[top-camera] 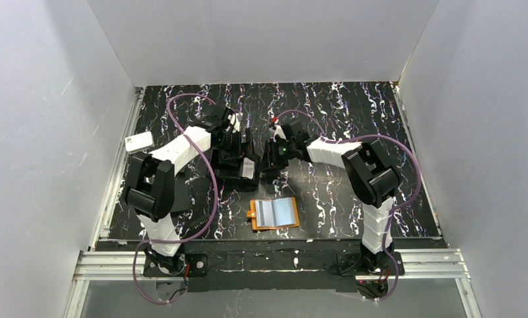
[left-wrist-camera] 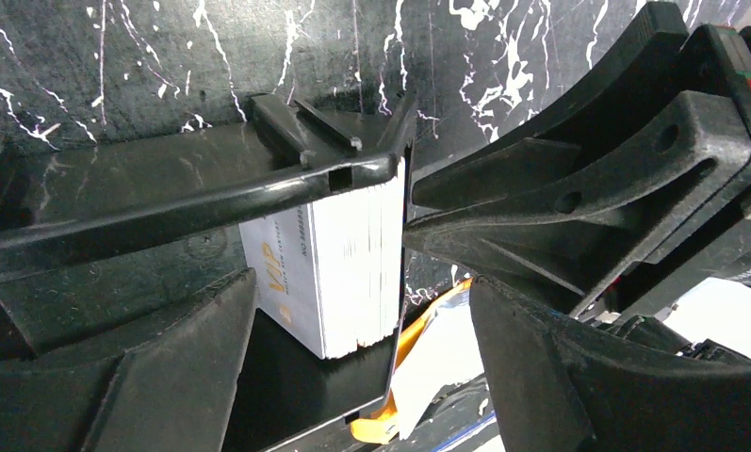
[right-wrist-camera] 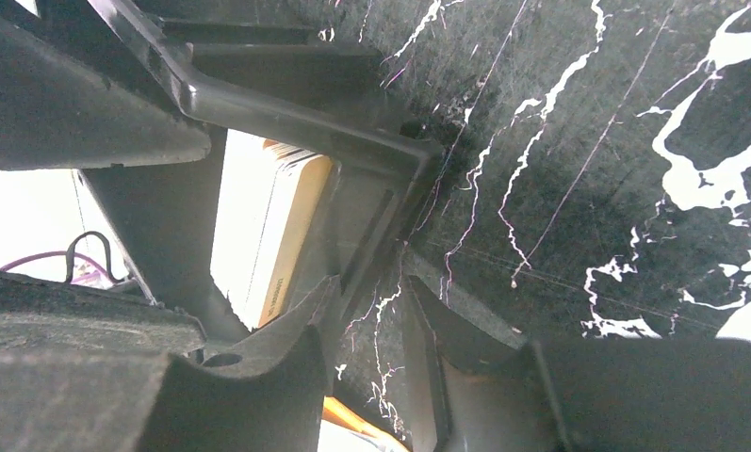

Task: Put the credit cards into the card holder
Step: Pick up the credit card from the storage box.

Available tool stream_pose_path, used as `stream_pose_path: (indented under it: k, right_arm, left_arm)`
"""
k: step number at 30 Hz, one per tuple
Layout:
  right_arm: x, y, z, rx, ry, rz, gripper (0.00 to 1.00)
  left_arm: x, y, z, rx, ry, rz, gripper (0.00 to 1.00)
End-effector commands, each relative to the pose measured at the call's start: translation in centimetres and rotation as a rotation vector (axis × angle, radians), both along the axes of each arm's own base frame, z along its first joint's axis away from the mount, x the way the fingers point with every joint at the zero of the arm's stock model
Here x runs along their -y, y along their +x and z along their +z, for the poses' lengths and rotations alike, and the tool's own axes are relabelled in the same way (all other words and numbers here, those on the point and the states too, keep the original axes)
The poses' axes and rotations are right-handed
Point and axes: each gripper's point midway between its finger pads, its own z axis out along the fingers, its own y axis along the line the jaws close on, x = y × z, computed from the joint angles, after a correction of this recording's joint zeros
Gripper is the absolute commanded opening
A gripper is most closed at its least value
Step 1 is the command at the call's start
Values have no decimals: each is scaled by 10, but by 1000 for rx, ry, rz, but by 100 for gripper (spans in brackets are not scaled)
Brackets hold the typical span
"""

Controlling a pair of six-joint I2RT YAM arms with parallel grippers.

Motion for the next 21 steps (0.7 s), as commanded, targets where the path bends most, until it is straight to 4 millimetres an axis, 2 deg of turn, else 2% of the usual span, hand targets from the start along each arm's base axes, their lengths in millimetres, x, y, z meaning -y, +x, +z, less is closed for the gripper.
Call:
stream_pose_path:
  k: [1,7,13,15,21]
  right_arm:
    - [-11,8,12,27,41,15,38]
    - [-11,9,11,22,40,13,38]
    - [-11,9,11,23,39,14,38]
    - [-11,9,11,24,39,13,38]
    - [-12,9,13,29,42,15,37]
  left_arm:
    - [-6,0,-9,6,36,-4,83]
    - [3,-4,-24,-47,-8,-17,89]
    - [16,-4,-22,-57,-95,-16,88]
    - [19,-4,-18,-56,-127,-14,84]
    - [24,-7,-2,-37,-197,-13,60]
